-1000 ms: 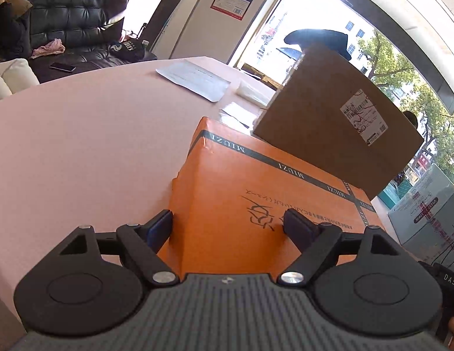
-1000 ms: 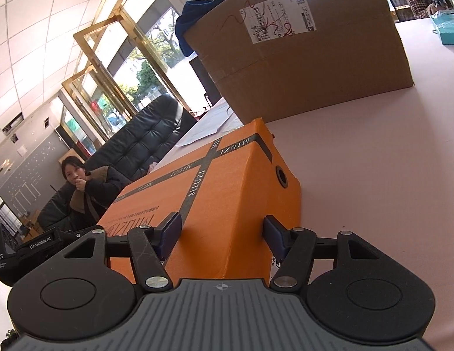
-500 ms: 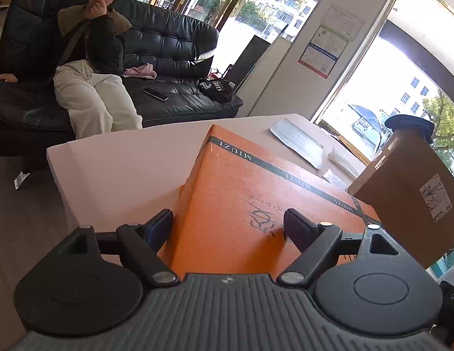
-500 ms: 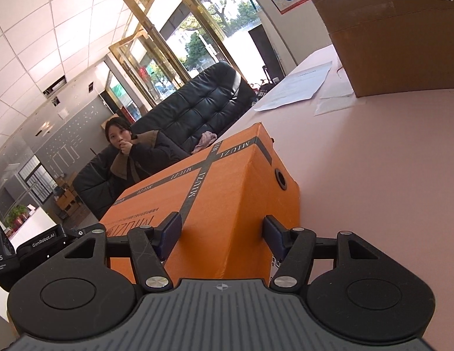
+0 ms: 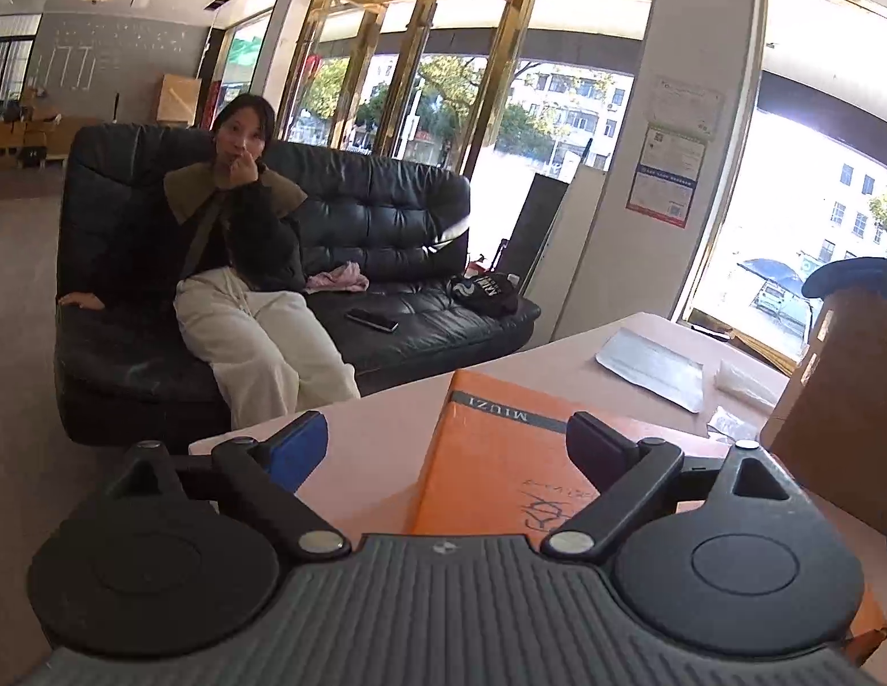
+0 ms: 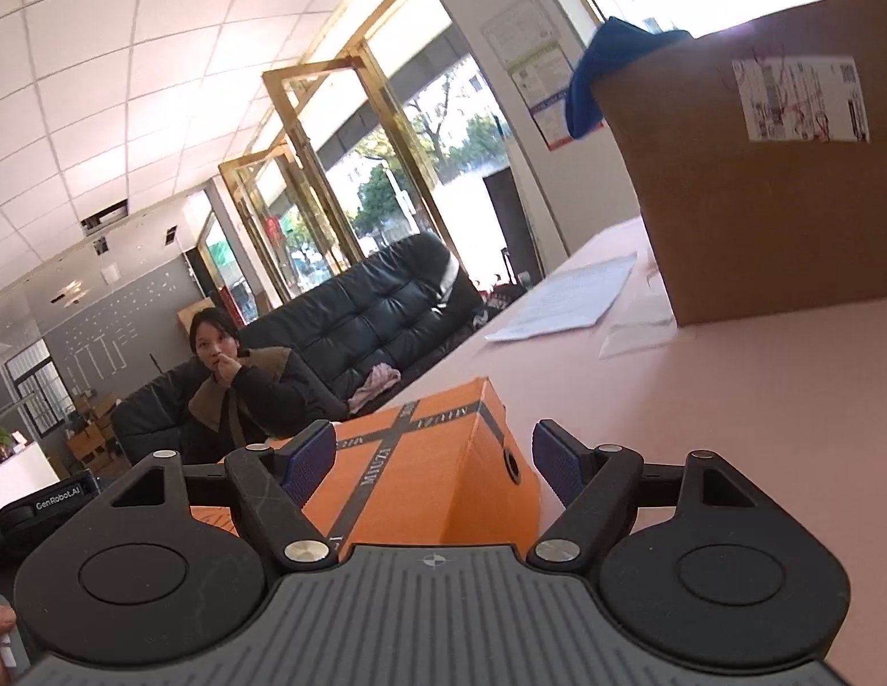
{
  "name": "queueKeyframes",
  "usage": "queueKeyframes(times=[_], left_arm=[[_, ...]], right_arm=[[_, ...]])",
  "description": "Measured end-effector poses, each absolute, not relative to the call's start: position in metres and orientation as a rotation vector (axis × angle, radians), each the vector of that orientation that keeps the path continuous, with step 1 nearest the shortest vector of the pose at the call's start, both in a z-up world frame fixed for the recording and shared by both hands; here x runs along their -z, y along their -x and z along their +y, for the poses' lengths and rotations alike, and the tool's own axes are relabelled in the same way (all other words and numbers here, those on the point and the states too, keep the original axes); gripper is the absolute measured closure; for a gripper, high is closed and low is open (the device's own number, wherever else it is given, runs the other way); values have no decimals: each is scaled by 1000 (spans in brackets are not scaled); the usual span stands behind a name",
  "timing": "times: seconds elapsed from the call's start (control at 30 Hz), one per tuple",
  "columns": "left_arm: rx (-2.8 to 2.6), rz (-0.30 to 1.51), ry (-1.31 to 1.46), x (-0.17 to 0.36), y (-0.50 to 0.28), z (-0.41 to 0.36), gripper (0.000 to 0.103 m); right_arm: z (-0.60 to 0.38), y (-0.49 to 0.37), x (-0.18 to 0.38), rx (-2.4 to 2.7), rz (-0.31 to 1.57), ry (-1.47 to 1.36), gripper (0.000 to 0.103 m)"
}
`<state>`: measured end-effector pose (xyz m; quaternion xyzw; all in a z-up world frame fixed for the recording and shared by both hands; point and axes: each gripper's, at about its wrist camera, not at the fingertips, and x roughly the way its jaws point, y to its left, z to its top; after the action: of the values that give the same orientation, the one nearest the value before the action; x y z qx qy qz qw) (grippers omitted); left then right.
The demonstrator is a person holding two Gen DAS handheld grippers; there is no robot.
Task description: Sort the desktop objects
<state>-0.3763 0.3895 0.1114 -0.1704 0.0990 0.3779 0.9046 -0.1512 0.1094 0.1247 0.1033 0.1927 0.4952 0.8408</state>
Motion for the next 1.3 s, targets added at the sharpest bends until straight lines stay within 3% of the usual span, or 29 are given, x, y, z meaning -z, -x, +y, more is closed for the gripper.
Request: queueKeyframes(times=[0.03, 0.07, 0.1, 0.3, 0.37, 0.43, 0.47, 0.5, 0.53, 0.67, 0.73, 0.77, 0.8, 0.83, 0.87, 0.9, 1.07, 1.3], left_arm=[[-743, 202, 320, -116, 377, 383, 12], [-715, 208, 286, -119, 377, 376, 12], [-696, 228, 255, -120, 375, 369, 12], [-614, 391, 191, -103, 348, 346, 46], [-640, 383, 92, -96, 339, 335, 52], [-618, 386, 53, -95, 337, 324, 73], [-603, 390, 42, -96, 336, 318, 79], [-587, 394, 31, -97, 335, 312, 95], [-571, 398, 20, -97, 334, 307, 103], [-475, 397, -3, -101, 325, 284, 103], [-406, 343, 14, -108, 316, 268, 98], [-364, 307, 28, -113, 312, 257, 91], [-321, 272, 42, -117, 308, 246, 59], [-279, 236, 56, -122, 304, 235, 8], [-241, 185, 70, -126, 300, 222, 1], [-210, 131, 77, -127, 295, 208, 0], [-63, 161, 77, -126, 229, 132, 0], [-126, 394, 64, -63, 127, 63, 0]], right_arm=[[113, 162, -123, -1071, 407, -162, 51], [116, 172, -122, -1095, 407, -105, 84], [119, 183, -121, -1119, 406, -48, 101], [126, 212, -96, -1115, 373, 86, 101], [126, 213, -93, -1110, 364, 71, 101], [125, 213, -93, -1113, 356, 81, 101], [125, 214, -93, -1114, 353, 86, 101], [124, 214, -93, -1116, 349, 91, 100], [118, 212, -94, -1116, 338, 64, 100], [73, 199, -102, -1106, 262, -152, 92], [53, 194, -100, -1037, 249, -174, 79], [44, 191, -98, -992, 247, -172, 64], [34, 189, -96, -948, 245, -170, 53], [25, 187, -94, -903, 243, -168, 50], [16, 184, -92, -859, 240, -165, 40], [6, 182, -90, -814, 238, -163, 26], [-40, 170, -80, -593, 224, -151, 6], [-105, 153, -66, -282, 203, -132, 0]])
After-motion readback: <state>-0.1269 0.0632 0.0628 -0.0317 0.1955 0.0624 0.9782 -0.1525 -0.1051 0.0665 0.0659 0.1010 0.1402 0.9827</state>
